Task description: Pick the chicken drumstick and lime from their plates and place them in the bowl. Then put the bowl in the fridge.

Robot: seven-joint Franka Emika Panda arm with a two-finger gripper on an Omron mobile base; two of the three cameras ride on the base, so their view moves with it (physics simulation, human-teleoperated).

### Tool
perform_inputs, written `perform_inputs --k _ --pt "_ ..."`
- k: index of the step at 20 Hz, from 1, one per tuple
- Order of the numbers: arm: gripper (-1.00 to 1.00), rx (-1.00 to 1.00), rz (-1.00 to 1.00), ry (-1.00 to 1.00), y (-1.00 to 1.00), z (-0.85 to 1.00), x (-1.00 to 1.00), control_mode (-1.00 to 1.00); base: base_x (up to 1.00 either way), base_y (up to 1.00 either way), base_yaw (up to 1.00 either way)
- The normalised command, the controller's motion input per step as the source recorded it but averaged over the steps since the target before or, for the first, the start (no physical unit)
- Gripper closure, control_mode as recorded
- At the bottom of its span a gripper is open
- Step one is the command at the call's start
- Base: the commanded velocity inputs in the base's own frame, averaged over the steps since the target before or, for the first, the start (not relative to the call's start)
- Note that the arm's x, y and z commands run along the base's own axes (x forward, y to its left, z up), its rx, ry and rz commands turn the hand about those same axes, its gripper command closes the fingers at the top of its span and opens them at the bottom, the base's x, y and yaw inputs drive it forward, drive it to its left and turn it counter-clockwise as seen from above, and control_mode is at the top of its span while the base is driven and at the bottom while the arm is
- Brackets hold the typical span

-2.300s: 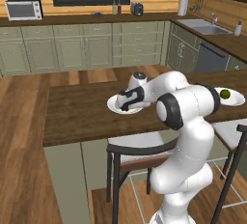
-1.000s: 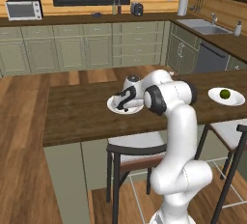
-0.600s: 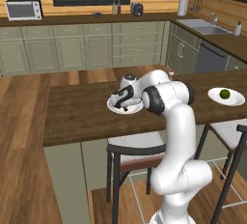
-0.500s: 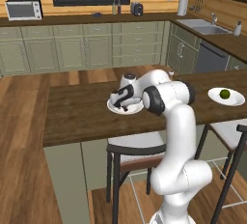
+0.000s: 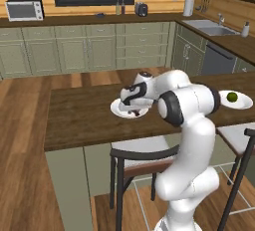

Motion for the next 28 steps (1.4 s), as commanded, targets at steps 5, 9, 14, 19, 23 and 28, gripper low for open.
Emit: perform_inputs --k 5,9,14,19,23,28 --pt "1.00 0.07 0.00 0.01 -0.55 0.86 -1.00 -1.00 0.00 0.00 0.00" --pt "1.00 0.06 0.00 0.01 -0.40 0.97 -1.00 -1.00 0.00 0.00 0.00" --pt "1.00 0.03 0.00 0.04 -0.15 0.86 -1.00 -1.00 0.00 0.00 0.00" --pt "1.00 0.00 -0.01 -0.01 0.00 0.43 -1.00 -1.00 0.00 0.00 0.00" --pt "1.00 0.00 -0.03 0.00 0.00 0.18 -1.00 -1.00 0.00 0.00 0.00" --pt "1.00 -0.02 -0.03 -0.01 0.00 0.17 -1.00 -1.00 0.00 0.00 0.00"
